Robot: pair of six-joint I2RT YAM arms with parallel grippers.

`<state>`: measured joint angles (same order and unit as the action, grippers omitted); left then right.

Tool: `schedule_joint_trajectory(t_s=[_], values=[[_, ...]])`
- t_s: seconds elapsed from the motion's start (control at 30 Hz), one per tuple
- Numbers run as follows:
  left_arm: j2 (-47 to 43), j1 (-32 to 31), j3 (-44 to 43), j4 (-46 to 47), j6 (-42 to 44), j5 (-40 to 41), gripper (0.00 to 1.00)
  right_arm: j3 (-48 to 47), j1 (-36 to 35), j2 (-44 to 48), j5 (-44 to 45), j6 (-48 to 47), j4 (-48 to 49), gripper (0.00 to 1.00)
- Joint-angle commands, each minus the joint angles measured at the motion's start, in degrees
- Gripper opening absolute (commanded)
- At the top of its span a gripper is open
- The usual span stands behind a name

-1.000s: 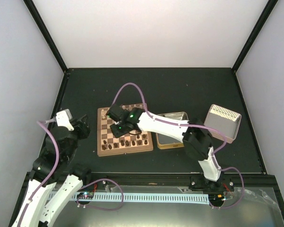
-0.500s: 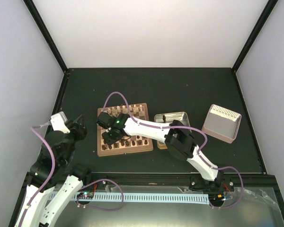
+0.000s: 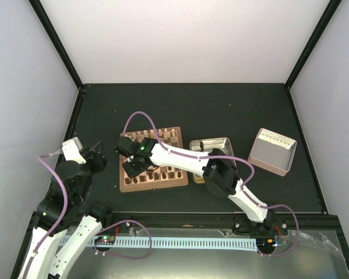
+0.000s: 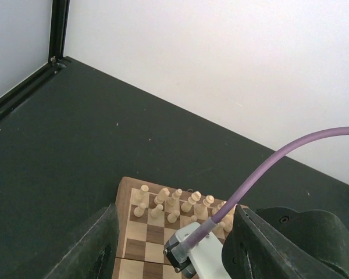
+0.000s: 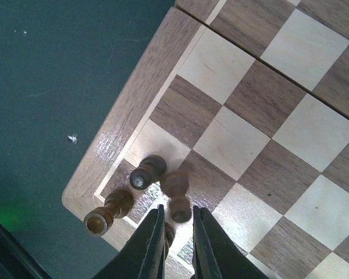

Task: Set up the chess pieces on the board
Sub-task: Place the chess piece on the chessboard.

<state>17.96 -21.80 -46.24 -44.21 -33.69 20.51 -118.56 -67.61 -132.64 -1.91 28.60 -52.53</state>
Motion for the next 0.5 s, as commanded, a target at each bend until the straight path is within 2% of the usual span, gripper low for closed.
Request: schedule_joint_trajectory(t_s=[0.0,0.27,0.47], values=[[-0.29,0.36,-0.78,-0.39,-0.32,0.93,0.55,-1.96,-0.46,-1.72,1.02,-0.33,-2.2,0.15],[-0.22,0.36,-0.69,-0.73,-0.5,0.69,0.56,-3.15,-0.63,-2.32,2.15,-0.2,-3.52,0.16],[1.36,0.36,0.56,-1.49,-0.55,-2.36,0.58,-1.57,-0.55,0.15,2.66,0.97,-1.26,0.21]])
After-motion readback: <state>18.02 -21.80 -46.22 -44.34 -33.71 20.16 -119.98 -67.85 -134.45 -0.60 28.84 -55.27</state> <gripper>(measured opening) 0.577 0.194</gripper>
